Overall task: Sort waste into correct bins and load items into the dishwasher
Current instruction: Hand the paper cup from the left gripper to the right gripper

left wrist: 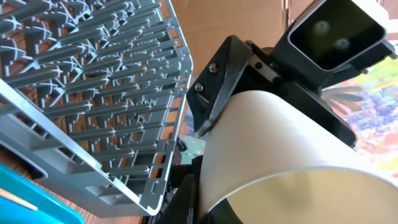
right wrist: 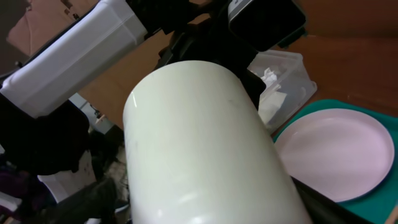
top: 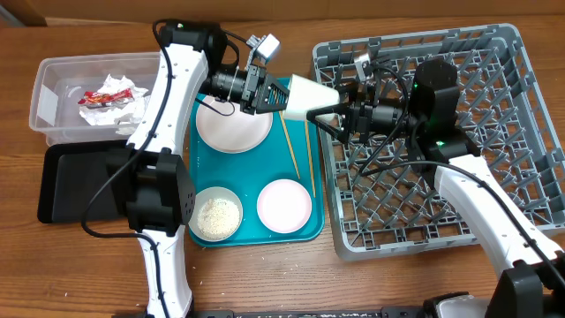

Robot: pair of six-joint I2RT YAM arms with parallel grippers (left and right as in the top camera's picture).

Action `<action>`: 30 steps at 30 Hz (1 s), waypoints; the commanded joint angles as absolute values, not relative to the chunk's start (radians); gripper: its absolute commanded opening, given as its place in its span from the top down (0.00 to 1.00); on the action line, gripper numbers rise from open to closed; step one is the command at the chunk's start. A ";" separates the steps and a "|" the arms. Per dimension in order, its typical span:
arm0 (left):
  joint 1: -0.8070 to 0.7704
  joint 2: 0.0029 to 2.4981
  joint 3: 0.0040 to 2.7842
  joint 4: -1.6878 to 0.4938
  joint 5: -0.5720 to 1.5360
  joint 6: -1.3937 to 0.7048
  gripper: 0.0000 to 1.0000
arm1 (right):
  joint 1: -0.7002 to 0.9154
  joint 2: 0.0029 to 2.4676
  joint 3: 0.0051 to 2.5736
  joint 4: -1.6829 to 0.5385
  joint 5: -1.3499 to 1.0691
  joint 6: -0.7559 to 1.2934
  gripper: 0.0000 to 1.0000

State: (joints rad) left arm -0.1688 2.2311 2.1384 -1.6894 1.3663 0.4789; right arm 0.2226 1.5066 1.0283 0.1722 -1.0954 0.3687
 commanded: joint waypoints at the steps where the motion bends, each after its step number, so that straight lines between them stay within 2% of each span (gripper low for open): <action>1: -0.171 2.209 2.155 -1.690 1.361 0.501 0.96 | 0.230 1.504 1.048 0.189 -1.116 0.369 0.28; 3: -0.171 2.209 2.155 -1.690 1.356 0.501 0.89 | 0.230 1.504 1.047 0.189 -1.116 0.369 0.31; 7: -0.171 2.209 2.155 -1.690 1.315 0.501 0.80 | 0.230 1.504 1.047 0.190 -1.116 0.368 0.32; 11: -0.171 2.209 2.155 -1.690 1.290 0.501 0.79 | 0.229 1.504 1.048 0.190 -1.116 0.368 0.35; 13: -0.171 2.209 2.155 -1.690 1.290 0.502 0.75 | 0.229 1.504 1.048 0.190 -1.116 0.368 0.36; 20: -0.160 2.209 2.155 -1.686 1.224 0.501 0.72 | 0.207 1.504 1.048 0.184 -1.116 0.373 0.38; 30: -0.143 2.209 2.155 -1.671 1.235 0.501 0.73 | 0.202 1.504 1.048 0.162 -1.119 0.375 0.38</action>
State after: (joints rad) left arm -0.1436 2.2311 2.1387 -1.6760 1.2369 0.4824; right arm 0.1978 1.5085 1.0283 0.1635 -1.1034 0.3706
